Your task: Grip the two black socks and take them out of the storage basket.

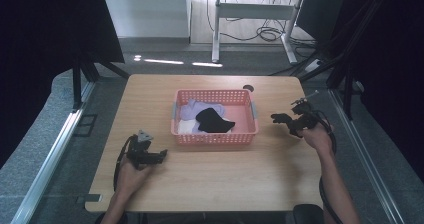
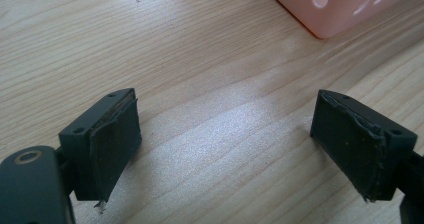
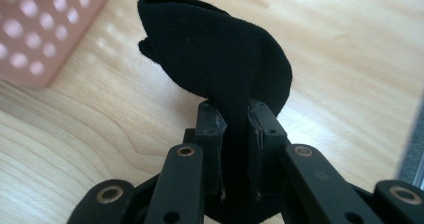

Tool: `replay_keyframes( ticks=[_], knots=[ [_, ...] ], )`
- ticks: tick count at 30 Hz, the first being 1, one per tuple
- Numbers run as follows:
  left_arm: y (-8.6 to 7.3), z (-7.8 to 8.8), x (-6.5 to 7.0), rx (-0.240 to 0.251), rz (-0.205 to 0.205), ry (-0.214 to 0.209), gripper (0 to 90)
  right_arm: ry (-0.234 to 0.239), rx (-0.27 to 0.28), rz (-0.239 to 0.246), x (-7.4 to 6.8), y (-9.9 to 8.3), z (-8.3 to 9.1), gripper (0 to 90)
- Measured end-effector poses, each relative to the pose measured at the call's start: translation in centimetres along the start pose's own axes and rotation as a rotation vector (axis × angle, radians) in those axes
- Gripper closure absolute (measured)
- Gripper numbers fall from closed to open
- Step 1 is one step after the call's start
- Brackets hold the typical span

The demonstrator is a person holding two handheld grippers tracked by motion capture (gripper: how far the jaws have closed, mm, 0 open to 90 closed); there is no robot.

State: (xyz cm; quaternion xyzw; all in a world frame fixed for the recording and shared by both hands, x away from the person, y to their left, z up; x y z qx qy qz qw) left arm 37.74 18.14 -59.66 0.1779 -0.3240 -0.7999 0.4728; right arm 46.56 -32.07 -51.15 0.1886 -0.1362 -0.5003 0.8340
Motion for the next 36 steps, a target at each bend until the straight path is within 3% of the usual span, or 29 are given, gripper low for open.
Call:
replay_keyframes(
  ticks=[6, 11, 14, 20, 25, 36],
  knots=[
    [0.0, 0.0, 0.0, 0.000, -0.004, 0.001, 12.3, 0.033, -0.046, 0.003, -0.9, -1.7, -3.0, 74.8],
    [0.0, 0.0, 0.0, 0.000, -0.004, 0.001, 12.3, 0.051, -0.075, 0.005, -1.4, -2.4, -3.8, 68.6],
    [0.0, 0.0, 0.0, 0.000, -0.003, 0.001, 12.3, 0.053, -0.058, 0.007, -1.4, -2.0, -3.1, 59.7],
    [0.0, 0.0, 0.0, 0.000, -0.003, 0.001, 12.3, 0.057, -0.026, 0.011, -1.4, -0.7, -1.5, 51.2],
    [0.0, 0.0, 0.0, 0.001, 0.000, 0.001, 12.3, 0.064, -0.001, 0.019, -1.7, 0.3, -0.5, 49.6],
    [0.0, 0.0, 0.0, -0.002, -0.001, 0.000, 12.3, 0.107, 0.060, 0.106, -4.7, 5.0, 2.0, 46.5]
  ],
)
Point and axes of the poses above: each handheld gripper's, and its own axes: z roughly backward along the jaws, y roughly out of its top, x roughly to its right, the point moved 7 cm from there along -z, roughly forward along the jaws, and after that the axes turned 1 degree about -z, right-handed, at the moved point
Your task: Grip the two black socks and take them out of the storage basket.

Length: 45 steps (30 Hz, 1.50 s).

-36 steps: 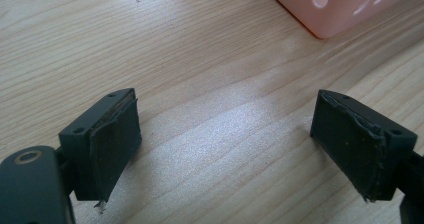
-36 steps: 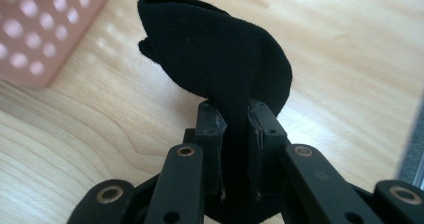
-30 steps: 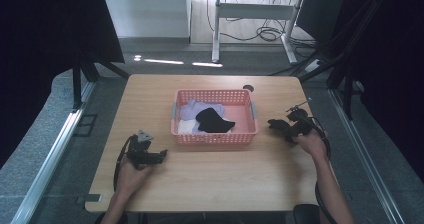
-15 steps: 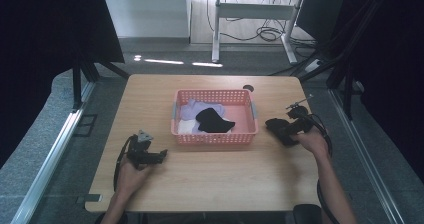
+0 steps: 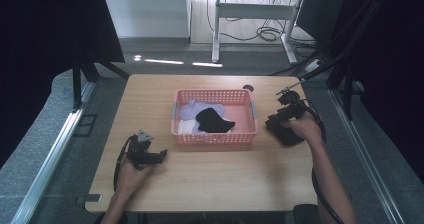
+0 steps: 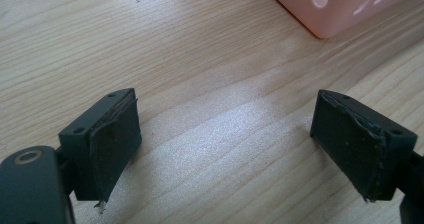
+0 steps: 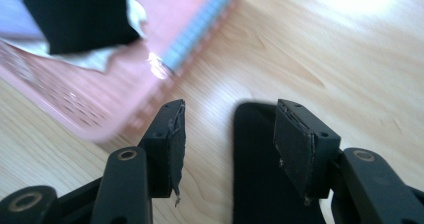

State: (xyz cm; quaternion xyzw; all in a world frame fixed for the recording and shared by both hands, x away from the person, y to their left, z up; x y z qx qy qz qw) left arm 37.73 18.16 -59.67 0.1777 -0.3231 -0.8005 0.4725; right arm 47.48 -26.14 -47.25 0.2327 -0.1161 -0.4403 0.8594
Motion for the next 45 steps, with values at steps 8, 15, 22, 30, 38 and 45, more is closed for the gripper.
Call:
replay_keyframes(
  ticks=[8, 15, 22, 30, 38, 45],
  knots=[
    [0.0, 0.0, 0.0, 0.001, -0.001, 0.000, 12.3, 0.044, -0.011, 0.107, -3.8, 3.7, -2.0, 45.3],
    [0.0, 0.0, 0.0, 0.001, 0.000, -0.001, 12.3, 0.087, -0.040, 0.172, -7.5, 6.0, -5.4, 44.6],
    [0.0, 0.0, 0.0, 0.001, 0.001, -0.002, 12.2, 0.120, -0.070, 0.228, -10.2, 7.3, -8.2, 43.4],
    [0.0, 0.0, 0.0, 0.001, 0.001, -0.003, 12.2, 0.157, -0.102, 0.271, -12.7, 8.1, -11.1, 40.4],
    [0.0, 0.0, 0.0, 0.000, 0.001, -0.003, 12.2, 0.160, -0.173, 0.327, -14.1, 8.4, -13.8, 33.0],
    [0.0, 0.0, 0.0, 0.001, 0.003, -0.005, 12.2, 0.191, -0.232, 0.319, -14.7, 8.3, -15.5, 40.5]
  ],
)
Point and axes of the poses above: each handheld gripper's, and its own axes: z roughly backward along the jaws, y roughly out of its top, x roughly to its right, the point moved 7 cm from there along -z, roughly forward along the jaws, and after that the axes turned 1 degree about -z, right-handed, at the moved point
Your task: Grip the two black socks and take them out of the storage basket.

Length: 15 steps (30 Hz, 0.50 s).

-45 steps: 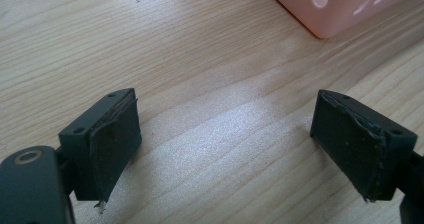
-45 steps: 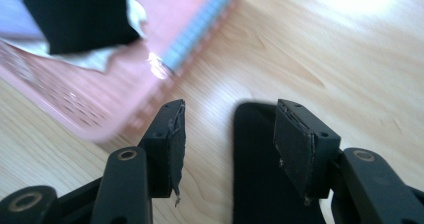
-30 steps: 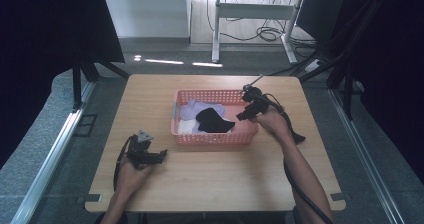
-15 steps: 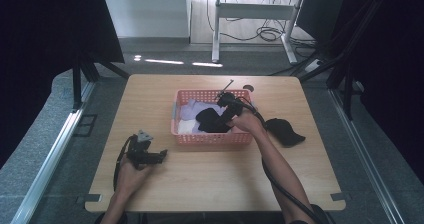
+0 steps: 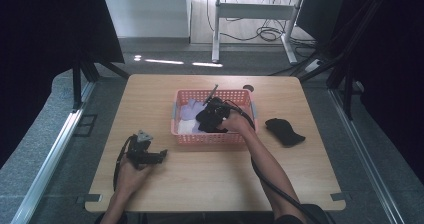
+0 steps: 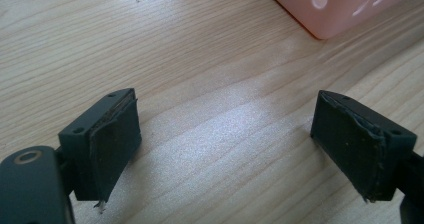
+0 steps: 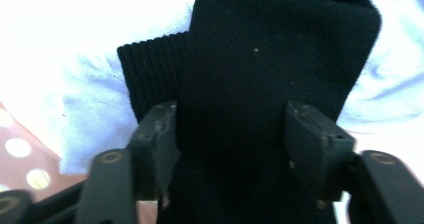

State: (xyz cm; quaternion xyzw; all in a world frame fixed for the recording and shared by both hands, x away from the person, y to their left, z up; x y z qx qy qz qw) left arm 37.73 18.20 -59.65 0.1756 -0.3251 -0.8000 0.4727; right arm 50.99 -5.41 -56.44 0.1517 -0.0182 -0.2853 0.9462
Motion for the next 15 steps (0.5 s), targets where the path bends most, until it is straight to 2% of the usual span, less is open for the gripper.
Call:
replay_keyframes(
  ticks=[4, 6, 10, 13, 15],
  knots=[
    [0.0, 0.0, 0.0, 0.000, 0.000, 0.000, 12.2, 0.040, -0.010, -0.045, -0.2, 0.0, 0.2, 68.8],
    [0.0, 0.0, 0.0, 0.000, 0.000, 0.000, 12.2, 0.016, -0.010, -0.042, -0.2, 0.0, 0.3, 78.8],
    [0.0, 0.0, 0.0, -0.001, -0.001, 0.000, 12.2, 0.004, 0.023, -0.057, 0.0, 0.0, 0.9, 82.5],
    [0.0, 0.0, 0.0, -0.001, -0.001, 0.001, 12.2, -0.020, 0.070, -0.065, 0.5, 0.3, 2.5, 82.6],
    [0.0, 0.0, 0.0, 0.000, 0.000, 0.000, 12.2, -0.025, 0.082, -0.065, 0.6, 0.4, 3.1, 82.6]
  ],
)
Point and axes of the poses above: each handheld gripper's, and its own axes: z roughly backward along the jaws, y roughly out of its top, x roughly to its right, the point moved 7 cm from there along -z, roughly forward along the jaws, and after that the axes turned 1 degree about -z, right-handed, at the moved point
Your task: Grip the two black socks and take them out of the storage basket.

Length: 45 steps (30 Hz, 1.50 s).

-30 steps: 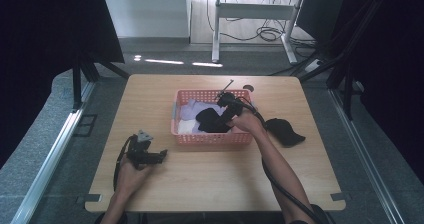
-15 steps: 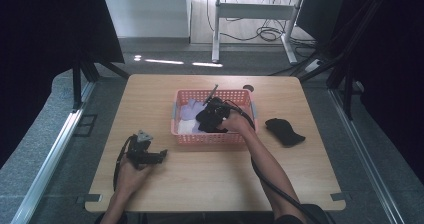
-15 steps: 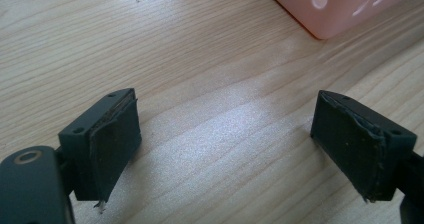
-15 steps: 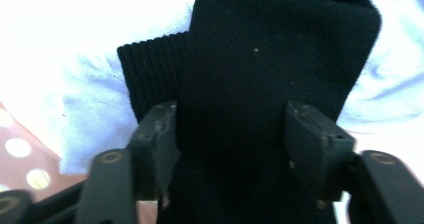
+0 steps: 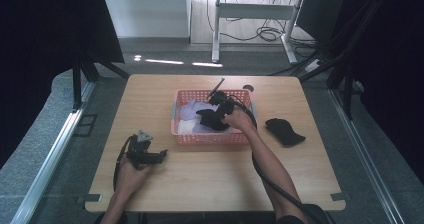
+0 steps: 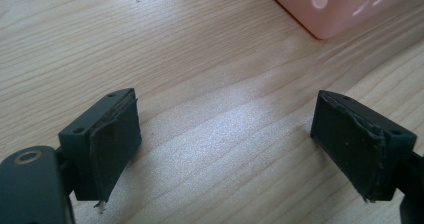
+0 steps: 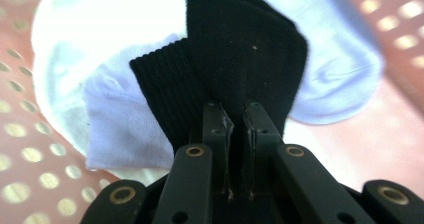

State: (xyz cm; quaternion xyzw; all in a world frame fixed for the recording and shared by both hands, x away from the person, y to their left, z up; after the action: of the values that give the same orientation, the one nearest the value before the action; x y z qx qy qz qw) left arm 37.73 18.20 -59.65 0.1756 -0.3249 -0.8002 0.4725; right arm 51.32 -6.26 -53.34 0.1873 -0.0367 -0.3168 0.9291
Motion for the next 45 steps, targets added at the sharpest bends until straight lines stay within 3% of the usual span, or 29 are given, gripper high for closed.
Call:
replay_keyframes(
  ticks=[13, 21, 29, 45],
  knots=[
    [0.0, 0.0, 0.0, 0.001, 0.000, 0.001, 12.3, -0.039, 0.124, 0.003, 0.3, 1.4, 5.7, 81.8],
    [0.0, -0.1, 0.1, 0.006, 0.005, 0.002, 12.3, -0.063, 0.150, 0.008, 0.6, 1.1, 7.4, 81.5],
    [0.0, -0.1, 0.1, 0.006, 0.004, 0.004, 12.2, -0.091, 0.179, -0.019, 1.7, -0.2, 9.4, 81.4],
    [0.0, 0.0, 0.0, 0.000, -0.002, 0.004, 12.3, -0.156, 0.213, -0.100, 5.0, -4.5, 12.4, 80.9]
  ],
)
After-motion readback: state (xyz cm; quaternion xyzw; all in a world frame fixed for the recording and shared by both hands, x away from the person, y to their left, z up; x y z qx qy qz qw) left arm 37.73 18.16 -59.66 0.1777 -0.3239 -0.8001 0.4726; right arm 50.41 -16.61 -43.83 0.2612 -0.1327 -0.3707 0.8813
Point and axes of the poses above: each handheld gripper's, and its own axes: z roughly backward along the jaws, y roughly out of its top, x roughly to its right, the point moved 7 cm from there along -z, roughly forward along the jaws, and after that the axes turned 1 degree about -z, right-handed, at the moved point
